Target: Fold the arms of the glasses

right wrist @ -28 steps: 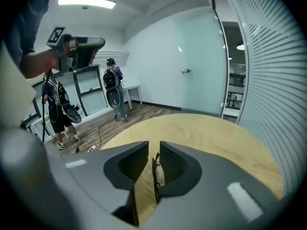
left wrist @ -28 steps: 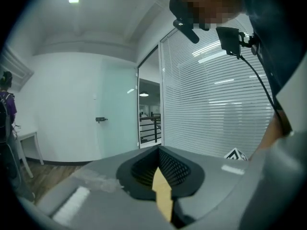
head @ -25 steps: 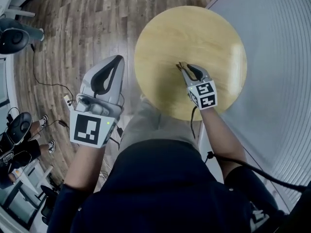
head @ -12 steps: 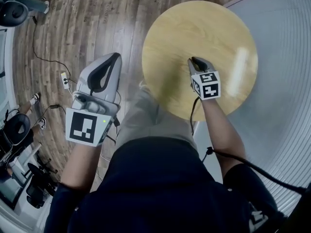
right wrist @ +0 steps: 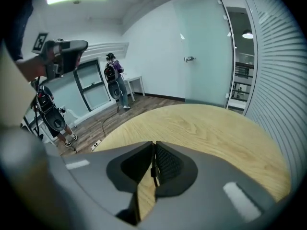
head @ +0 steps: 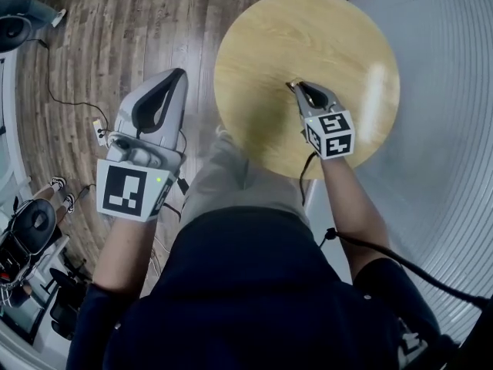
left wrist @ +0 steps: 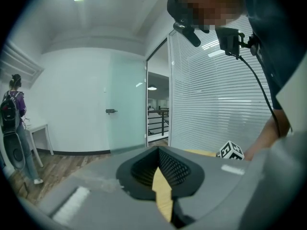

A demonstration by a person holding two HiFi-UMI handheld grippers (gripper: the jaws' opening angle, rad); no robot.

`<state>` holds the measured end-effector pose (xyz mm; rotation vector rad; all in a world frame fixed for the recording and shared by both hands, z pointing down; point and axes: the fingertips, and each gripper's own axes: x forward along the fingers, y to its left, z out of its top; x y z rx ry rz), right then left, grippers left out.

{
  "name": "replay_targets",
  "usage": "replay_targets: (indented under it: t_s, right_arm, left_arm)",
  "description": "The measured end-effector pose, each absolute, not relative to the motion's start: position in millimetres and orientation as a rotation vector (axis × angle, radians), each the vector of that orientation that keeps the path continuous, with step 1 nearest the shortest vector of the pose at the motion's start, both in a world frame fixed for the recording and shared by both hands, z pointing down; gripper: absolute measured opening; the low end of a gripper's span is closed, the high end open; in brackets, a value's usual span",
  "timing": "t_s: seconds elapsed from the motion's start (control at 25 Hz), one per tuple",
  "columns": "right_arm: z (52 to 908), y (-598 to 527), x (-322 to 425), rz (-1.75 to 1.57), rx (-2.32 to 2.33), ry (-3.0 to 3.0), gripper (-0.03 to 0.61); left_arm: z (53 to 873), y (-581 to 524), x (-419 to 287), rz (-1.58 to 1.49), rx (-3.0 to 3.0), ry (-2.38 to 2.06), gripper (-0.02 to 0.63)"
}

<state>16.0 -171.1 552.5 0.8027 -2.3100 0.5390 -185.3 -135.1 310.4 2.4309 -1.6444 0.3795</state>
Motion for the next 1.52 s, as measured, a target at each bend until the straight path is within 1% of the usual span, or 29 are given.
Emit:
replay_targets:
  t_s: [0.2, 0.6, 0.96, 1.52]
  right_arm:
    - [525, -176, 24, 0.521, 0.860, -2.376, 0.031]
    - [486, -149, 73, 0.472, 1.002, -2.558, 0.029]
    - [490, -126, 111, 0.560, 1.061, -2.630, 0.029]
    - [494, -116, 129, 0.594, 1.132, -2.640, 0.029]
  left_arm:
    - [300, -144, -175, 0.353, 2.490, -1.612, 0.002]
    - [289, -130, -129, 0.374, 2.584, -1.542, 0.002]
    - [292, -111, -86, 0.427, 2.632, -1.489, 0.002]
    - [284, -104, -81, 0.417, 2.648, -1.502, 0.002]
